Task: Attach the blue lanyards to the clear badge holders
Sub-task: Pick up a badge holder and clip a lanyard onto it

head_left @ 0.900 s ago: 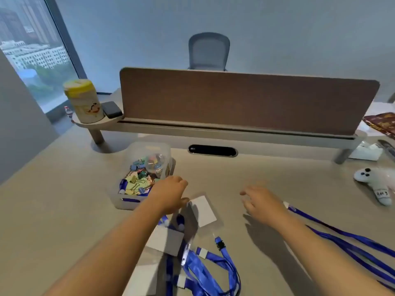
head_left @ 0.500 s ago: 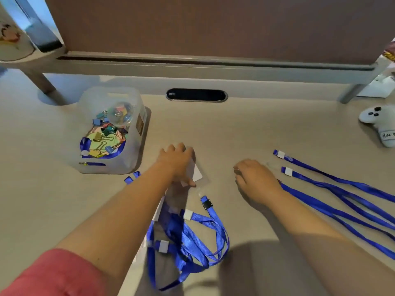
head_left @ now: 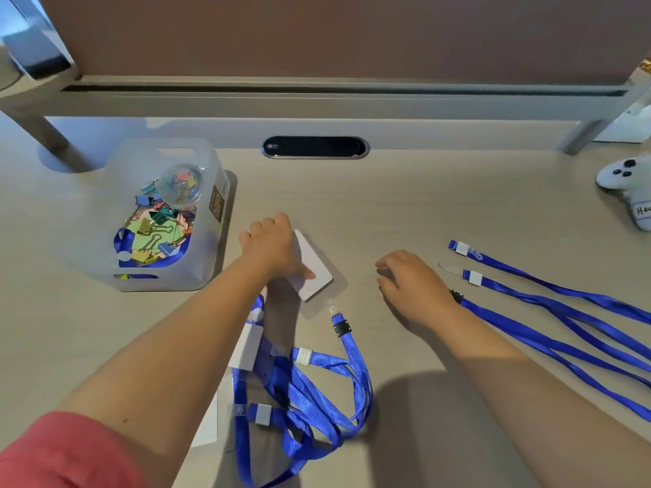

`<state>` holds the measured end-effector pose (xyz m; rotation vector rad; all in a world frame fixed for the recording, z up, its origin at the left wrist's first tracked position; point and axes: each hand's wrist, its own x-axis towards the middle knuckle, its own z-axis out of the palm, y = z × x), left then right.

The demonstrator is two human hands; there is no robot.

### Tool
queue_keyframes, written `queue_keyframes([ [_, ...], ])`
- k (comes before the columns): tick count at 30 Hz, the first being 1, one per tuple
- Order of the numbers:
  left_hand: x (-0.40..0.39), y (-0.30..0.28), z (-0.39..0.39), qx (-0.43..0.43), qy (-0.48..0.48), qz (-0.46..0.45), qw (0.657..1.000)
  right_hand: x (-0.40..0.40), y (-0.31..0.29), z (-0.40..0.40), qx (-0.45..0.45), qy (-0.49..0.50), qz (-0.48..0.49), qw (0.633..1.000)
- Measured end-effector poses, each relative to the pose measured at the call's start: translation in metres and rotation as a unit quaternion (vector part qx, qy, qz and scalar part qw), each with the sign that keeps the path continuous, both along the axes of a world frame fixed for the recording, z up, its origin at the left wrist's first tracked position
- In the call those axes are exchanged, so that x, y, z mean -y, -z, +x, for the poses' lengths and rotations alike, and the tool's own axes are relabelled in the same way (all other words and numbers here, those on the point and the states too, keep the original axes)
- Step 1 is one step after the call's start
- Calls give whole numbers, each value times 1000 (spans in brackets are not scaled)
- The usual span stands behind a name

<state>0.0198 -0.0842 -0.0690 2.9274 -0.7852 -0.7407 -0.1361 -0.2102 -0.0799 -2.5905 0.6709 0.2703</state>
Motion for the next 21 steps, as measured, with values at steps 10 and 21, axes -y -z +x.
queue_keyframes([
  [10,-5,-70,14,-66,-20,-312,948,-16,-24,18,101,158,253,949],
  [21,-19,-149,16,-55,-81,-457,884,-11,-101,34,210,119,297,924],
])
